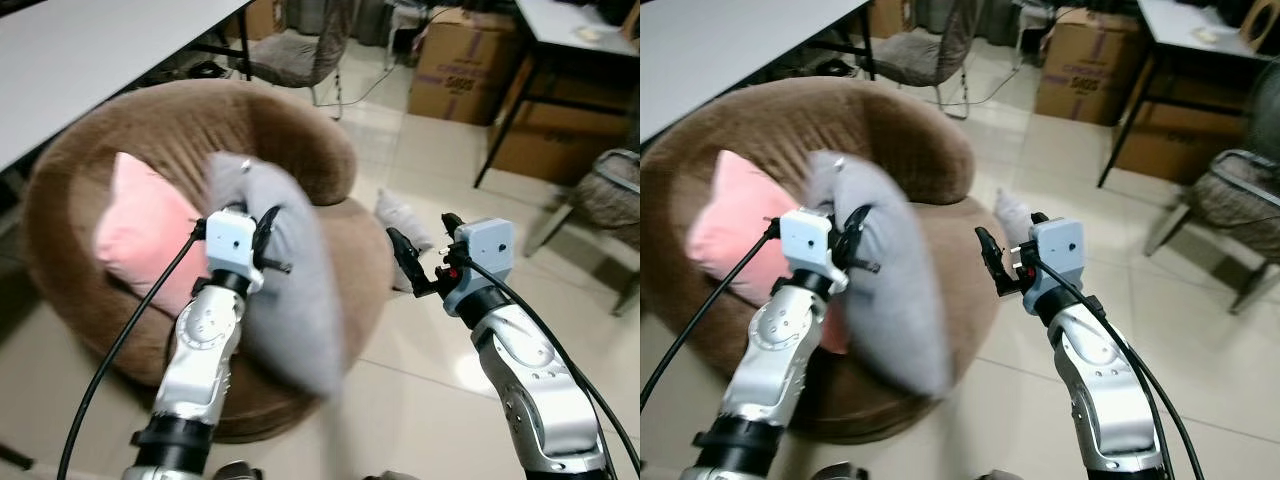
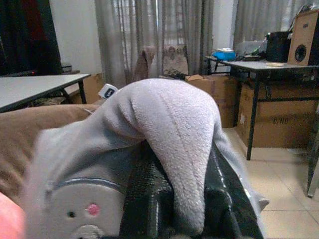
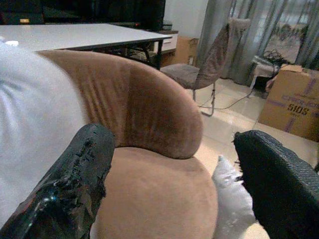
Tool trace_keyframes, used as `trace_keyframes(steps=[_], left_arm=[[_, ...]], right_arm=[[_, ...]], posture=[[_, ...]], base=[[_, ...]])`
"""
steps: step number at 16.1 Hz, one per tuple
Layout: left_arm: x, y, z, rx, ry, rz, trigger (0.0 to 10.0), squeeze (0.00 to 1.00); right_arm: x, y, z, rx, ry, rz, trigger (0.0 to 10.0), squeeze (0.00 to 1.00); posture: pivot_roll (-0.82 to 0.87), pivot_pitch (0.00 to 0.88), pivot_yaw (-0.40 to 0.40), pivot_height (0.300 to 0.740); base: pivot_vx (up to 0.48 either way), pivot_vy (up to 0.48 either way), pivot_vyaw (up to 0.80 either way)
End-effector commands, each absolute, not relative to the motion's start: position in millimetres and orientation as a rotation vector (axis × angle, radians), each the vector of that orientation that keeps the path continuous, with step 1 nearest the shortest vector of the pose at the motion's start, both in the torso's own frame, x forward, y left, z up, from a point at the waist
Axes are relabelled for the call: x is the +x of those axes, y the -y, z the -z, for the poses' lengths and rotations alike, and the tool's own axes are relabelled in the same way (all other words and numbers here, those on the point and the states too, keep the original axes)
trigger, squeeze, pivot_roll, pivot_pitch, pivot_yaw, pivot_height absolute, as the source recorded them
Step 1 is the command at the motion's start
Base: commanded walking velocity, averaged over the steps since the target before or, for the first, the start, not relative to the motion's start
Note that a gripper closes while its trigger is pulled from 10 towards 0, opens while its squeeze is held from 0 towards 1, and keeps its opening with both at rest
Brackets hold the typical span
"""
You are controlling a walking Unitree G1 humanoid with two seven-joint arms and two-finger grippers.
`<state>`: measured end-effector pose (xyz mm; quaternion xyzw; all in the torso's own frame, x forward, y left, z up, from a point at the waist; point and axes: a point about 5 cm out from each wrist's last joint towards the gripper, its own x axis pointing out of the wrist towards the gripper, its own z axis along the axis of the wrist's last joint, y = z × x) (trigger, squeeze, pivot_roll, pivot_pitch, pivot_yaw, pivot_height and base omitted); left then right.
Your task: Move the pillow to the sofa from floor
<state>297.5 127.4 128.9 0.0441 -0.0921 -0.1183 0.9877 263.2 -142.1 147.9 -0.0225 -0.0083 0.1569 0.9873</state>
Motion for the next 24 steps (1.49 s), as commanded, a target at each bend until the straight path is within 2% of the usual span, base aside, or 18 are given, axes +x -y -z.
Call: trace_keyframes(steps=[1,3,11,14,17,19,20,21,24], left_arm=[[294,-120,-149,0.099,0.249,0.252,10.0,0.0],[293,-121,-149,0.105,0.231,0.244,10.0,0.0],[292,-128,-148,0.125,0.156,0.232,10.0,0.0],[290,-128,-147,0.133,0.14,0.282,10.0,0.0],[291,-134,-154,0.167,0.152,0.466,10.0,0.0],[296,-149,-164,0.338,0.146,0.689,10.0,0.0],[297,-151,-165,0.385,0.134,0.748,10.0,0.0],[298,-152,-167,0.411,0.131,0.784,10.0,0.0],[303,-151,-184,0.587,0.13,1.031,10.0,0.0]], right_arm=[[265,148,-145,-0.051,0.01,-0.28,10.0,0.0],[265,149,-142,-0.052,-0.005,-0.268,10.0,0.0],[261,149,-134,-0.041,-0.02,-0.238,10.0,0.0],[262,148,-135,-0.03,-0.001,-0.252,10.0,0.0],[265,149,-157,-0.043,0.091,-0.474,10.0,0.0],[276,166,-185,-0.145,0.119,-0.728,10.0,0.0],[277,169,-192,-0.163,0.119,-0.79,10.0,0.58],[279,172,-195,-0.182,0.119,-0.82,10.0,1.0],[283,185,-222,-0.365,0.074,-1.142,10.0,1.0]], posture=[[0.03,0.0,-0.032,0.74],[0.03,0.0,-0.017,0.74],[0.03,0.0,0.021,0.74],[0.03,0.0,0.02,0.74],[0.04,0.0,0.019,0.74],[0.05,0.0,0.012,0.74],[0.05,0.0,0.007,0.74],[0.06,0.0,-0.002,0.74],[0.06,0.0,-0.014,0.74]], base=[[0.0,-0.472,0.0],[0.0,-0.446,0.0],[0.0,0.0,0.0],[0.0,0.0,0.0],[0.0,0.0,0.0],[0.0,0.0,0.0],[0.0,0.0,0.0],[0.0,0.0,0.0],[0.0,0.0,0.0]])
